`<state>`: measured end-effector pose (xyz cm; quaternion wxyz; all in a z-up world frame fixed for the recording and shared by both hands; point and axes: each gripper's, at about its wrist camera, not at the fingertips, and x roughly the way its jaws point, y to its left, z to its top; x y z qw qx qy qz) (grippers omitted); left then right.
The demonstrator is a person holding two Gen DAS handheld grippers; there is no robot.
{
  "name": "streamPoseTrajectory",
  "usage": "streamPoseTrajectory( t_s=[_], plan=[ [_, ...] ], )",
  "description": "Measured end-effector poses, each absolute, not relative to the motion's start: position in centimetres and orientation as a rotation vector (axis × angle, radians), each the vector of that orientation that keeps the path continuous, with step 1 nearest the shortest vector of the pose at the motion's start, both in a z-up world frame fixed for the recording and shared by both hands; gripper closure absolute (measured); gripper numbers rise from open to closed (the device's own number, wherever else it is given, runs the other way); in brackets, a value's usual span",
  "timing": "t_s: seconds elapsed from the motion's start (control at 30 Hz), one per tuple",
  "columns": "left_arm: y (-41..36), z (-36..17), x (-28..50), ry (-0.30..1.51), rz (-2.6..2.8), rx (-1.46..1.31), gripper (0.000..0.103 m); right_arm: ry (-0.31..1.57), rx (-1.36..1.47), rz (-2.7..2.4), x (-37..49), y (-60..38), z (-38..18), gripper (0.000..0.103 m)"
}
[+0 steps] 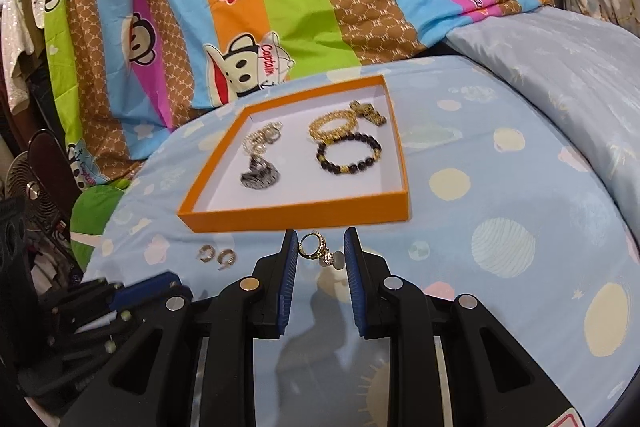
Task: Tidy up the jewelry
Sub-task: 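Carry both charm earrings into the orange box and open both tools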
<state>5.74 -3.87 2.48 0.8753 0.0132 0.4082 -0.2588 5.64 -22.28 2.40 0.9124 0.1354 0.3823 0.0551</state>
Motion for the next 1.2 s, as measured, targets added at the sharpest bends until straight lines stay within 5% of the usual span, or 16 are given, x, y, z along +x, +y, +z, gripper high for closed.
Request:
streamPoseTrajectory(
  t_s=[0.3,0.97,1.1,1.2],
  plan=[
    [-4.2,7.0,13.4,0.722,-0.48,0.061,0.085,0.768,0.219,0.146,11.9,-21.9,5.5,0.081],
    [-7.3,0.2,22.7,0.839,-0.447,0.038,0.084,0.893,0.208,0.184,17.5,-19.8,-1.3,0.079],
    [-6.1,0.2,23.2,0.843,-0.421,-0.033,0.057,0.837,0.241,0.177,17.1,-20.7,-0.3,0.067],
    [-4.4,1.6,23.2,0.807,-0.402,-0.106,0.053,0.778,0.275,0.165,16.3,-21.7,1.0,0.065]
  ],
)
